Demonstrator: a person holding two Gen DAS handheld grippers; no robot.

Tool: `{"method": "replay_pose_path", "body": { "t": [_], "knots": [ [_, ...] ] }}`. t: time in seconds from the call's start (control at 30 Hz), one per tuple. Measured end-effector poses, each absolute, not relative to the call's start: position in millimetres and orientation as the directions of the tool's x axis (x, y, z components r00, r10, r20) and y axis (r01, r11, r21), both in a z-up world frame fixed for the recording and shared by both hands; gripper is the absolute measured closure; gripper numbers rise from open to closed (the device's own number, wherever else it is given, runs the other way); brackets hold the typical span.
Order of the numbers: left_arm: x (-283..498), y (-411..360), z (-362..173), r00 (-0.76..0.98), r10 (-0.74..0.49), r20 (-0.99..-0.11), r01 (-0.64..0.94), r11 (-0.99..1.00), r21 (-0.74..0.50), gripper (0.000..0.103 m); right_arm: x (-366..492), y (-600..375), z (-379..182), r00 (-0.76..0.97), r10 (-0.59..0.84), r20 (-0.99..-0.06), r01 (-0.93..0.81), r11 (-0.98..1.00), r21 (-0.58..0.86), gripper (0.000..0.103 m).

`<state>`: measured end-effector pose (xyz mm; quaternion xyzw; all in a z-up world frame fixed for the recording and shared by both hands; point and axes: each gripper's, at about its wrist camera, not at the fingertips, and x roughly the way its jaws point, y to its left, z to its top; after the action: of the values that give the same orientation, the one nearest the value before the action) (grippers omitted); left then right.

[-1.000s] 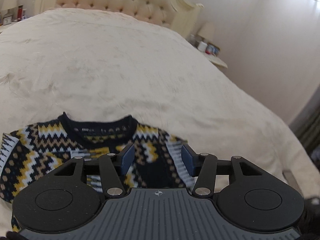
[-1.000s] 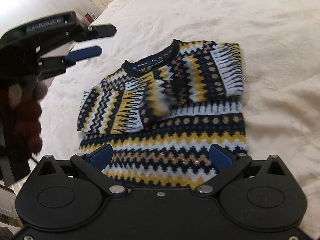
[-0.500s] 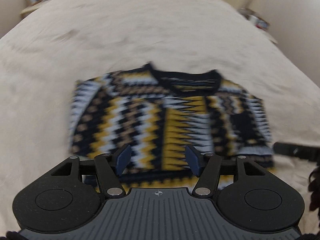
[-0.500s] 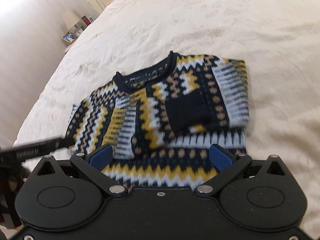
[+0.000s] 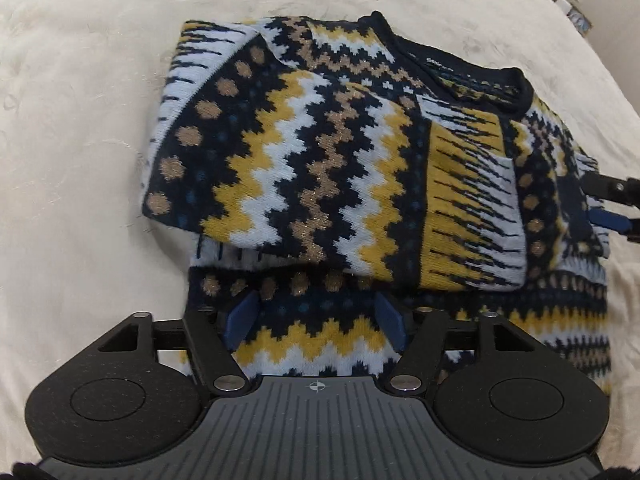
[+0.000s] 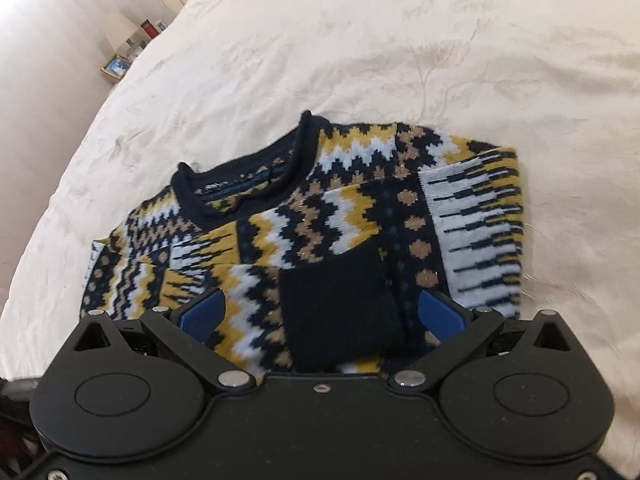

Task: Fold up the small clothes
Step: 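Release the sleeve with the left gripper while the right gripper pinches the sweater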

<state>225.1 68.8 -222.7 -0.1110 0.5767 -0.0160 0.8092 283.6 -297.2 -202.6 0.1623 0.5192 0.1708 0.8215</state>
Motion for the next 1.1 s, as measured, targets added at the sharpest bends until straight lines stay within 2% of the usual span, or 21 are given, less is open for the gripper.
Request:
{"method": "replay_pose_path", "body": {
  "t": [0.03,0.1,0.17,0.23,0.33,0.4,0.43,0.47,0.5,0.53,0.67,0.8,0.87,0.97,1.1],
  "knots": [
    [225,67,-225,0.335,-0.156,-0.929,-0.092,0.976,-0.197,0.03,287,-296,-207,0.39,0.448,-0.804,-0.117,0.891,0.44,0.001],
    [226,60,-228,0.333,-0.17,-0.927,-0.064,0.977,-0.202,0.01,291,-293,-212,0.367,0.456,-0.811,-0.129,0.888,0.441,0.001],
    [227,52,-232,0.324,-0.171,-0.93,-0.025,0.982,-0.189,0.001,294,-291,-217,0.349,0.461,-0.816,-0.134,0.886,0.443,0.002],
    [226,43,-235,0.316,-0.139,-0.938,0.005,0.989,-0.145,0.001,294,-290,-218,0.346,0.435,-0.831,-0.116,0.899,0.422,0.009],
    [227,39,-236,0.324,-0.114,-0.939,0.001,0.993,-0.12,0.001,294,-291,-215,0.351,0.377,-0.857,-0.083,0.924,0.372,0.03],
    [225,39,-236,0.329,-0.114,-0.937,0.001,0.993,-0.12,0.001,293,-294,-212,0.35,0.378,-0.857,-0.084,0.924,0.373,0.049],
    [225,40,-237,0.33,-0.115,-0.937,0.003,0.993,-0.121,0.001,292,-296,-210,0.353,0.379,-0.856,-0.084,0.924,0.374,0.055],
    [226,38,-237,0.329,-0.116,-0.937,0.006,0.993,-0.121,0.001,292,-298,-208,0.358,0.365,-0.859,-0.079,0.929,0.362,0.067],
    [226,38,-237,0.328,-0.117,-0.937,0.008,0.993,-0.121,0.001,291,-300,-204,0.362,0.352,-0.863,-0.078,0.934,0.349,0.085],
    [225,38,-237,0.327,-0.117,-0.938,0.01,0.993,-0.12,0.001,290,-302,-200,0.367,0.353,-0.861,-0.082,0.934,0.348,0.092],
    [227,40,-230,0.324,-0.128,-0.937,0.013,0.991,-0.131,0.002,275,-315,-168,0.44,0.462,-0.77,-0.126,0.881,0.456,0.093],
    [218,48,-200,0.413,-0.15,-0.898,0.004,0.987,-0.163,0.003,254,-329,-127,0.561,0.433,-0.705,-0.158,0.893,0.422,0.093],
    [215,51,-185,0.456,-0.141,-0.879,0.019,0.989,-0.149,0.003,248,-342,-125,0.588,0.368,-0.72,-0.092,0.915,0.393,0.094],
    [223,58,-170,0.498,-0.114,-0.86,0.022,0.993,-0.118,0.003,252,-358,-151,0.532,0.275,-0.801,0.014,0.943,0.333,0.094],
    [249,73,-168,0.511,-0.054,-0.858,-0.042,0.995,-0.088,0.003,254,-359,-177,0.465,0.262,-0.846,0.044,0.947,0.317,0.093]
  ]
}}
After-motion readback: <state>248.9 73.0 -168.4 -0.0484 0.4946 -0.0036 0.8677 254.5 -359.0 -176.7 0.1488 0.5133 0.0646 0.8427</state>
